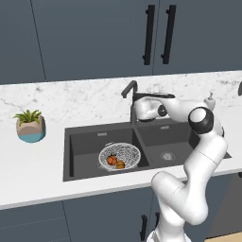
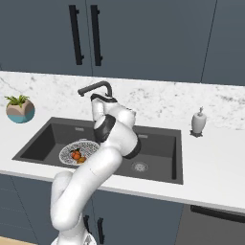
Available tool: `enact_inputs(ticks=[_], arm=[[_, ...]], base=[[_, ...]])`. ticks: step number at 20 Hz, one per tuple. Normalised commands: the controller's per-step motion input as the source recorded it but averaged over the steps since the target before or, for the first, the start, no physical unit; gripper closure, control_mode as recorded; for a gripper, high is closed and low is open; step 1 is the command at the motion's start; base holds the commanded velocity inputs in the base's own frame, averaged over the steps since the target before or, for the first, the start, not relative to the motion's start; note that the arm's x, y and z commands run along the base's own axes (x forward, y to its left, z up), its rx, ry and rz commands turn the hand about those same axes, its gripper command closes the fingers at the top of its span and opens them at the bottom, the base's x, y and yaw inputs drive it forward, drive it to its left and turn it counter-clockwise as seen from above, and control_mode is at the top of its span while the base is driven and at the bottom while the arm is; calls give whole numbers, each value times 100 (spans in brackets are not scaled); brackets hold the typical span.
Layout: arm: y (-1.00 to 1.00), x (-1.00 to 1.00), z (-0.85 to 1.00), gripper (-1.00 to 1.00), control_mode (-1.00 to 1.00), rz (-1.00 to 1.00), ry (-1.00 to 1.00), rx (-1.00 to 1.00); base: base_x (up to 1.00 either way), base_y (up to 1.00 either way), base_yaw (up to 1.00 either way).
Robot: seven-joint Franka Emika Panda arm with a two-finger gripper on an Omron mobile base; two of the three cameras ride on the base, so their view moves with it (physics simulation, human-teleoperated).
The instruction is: Put the colander in the sink, put the peach, orange in the colander, and turn on the sink faucet and pour water over the colander.
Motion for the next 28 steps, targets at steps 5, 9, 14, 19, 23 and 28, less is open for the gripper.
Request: enact_inputs(ticks=[5,9,14,19,23,28], arm=[[-11,14,0,-100,-100,3,1,0],[-2,11,-3,-100,-100,2,0,0],[0,18,0,-100,-100,1,0,0],[-9,12,0,-100,-100,3,0,0],[-24,4,0,-100,-100,5,0,0],[-34,1,0,-100,-100,1,0,0]], base=[[0,0,0],[0,0,0],[0,0,0],[0,0,0],[0,0,0],[0,0,0]])
